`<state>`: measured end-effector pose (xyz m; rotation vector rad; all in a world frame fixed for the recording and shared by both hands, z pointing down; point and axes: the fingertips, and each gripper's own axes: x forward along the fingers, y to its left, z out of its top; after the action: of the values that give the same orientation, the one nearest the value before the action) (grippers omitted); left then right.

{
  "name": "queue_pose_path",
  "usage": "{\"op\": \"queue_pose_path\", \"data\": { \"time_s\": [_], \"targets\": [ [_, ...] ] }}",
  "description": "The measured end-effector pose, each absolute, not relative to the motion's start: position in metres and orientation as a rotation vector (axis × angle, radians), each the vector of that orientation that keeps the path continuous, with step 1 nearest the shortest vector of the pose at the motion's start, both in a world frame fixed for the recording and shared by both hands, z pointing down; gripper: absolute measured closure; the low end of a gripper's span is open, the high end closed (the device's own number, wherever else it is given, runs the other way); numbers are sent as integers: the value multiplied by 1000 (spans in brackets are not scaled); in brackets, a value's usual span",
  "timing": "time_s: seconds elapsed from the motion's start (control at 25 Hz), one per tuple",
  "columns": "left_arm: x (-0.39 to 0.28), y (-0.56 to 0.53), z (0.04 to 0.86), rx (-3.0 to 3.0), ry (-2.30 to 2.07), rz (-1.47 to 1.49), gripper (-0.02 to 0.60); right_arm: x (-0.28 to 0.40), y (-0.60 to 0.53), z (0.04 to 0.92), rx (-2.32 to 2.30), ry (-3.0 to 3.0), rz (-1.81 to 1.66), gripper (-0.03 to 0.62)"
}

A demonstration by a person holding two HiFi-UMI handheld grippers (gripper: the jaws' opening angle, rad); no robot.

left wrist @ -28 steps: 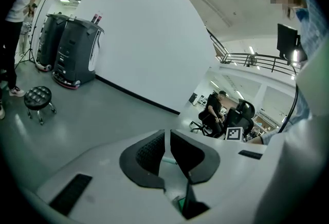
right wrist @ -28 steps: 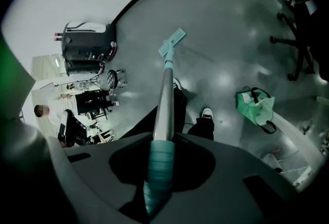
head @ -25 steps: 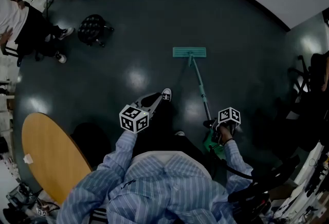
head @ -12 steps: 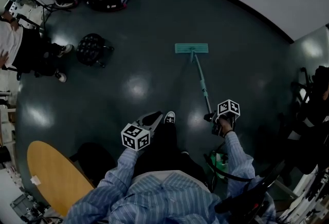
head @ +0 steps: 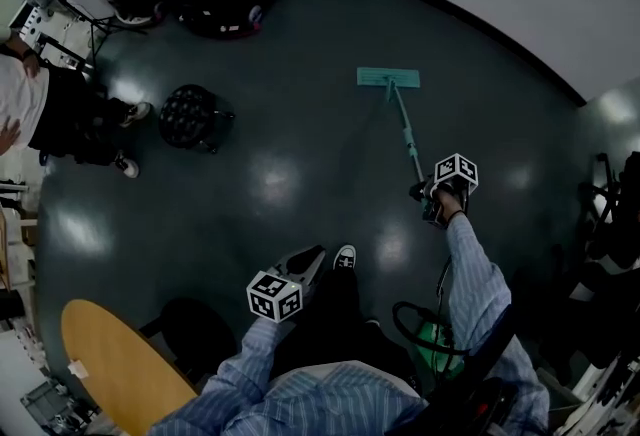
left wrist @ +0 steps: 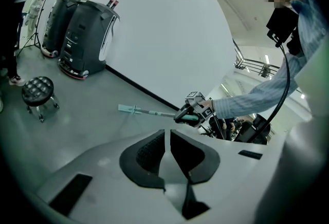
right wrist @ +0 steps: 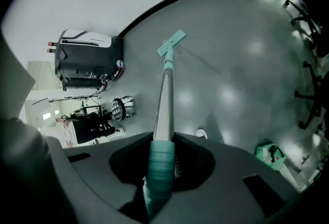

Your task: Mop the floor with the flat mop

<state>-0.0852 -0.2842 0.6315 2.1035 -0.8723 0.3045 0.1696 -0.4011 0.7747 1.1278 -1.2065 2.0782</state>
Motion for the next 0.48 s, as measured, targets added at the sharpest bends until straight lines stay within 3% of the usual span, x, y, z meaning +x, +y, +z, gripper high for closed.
{"op": "queue_pose_path", "data": {
  "time_s": [0.48],
  "targets": [
    [-122, -287, 656, 2001, -967, 285, 546, 149, -515, 797, 1190, -1192, 2140, 522]
  ]
}}
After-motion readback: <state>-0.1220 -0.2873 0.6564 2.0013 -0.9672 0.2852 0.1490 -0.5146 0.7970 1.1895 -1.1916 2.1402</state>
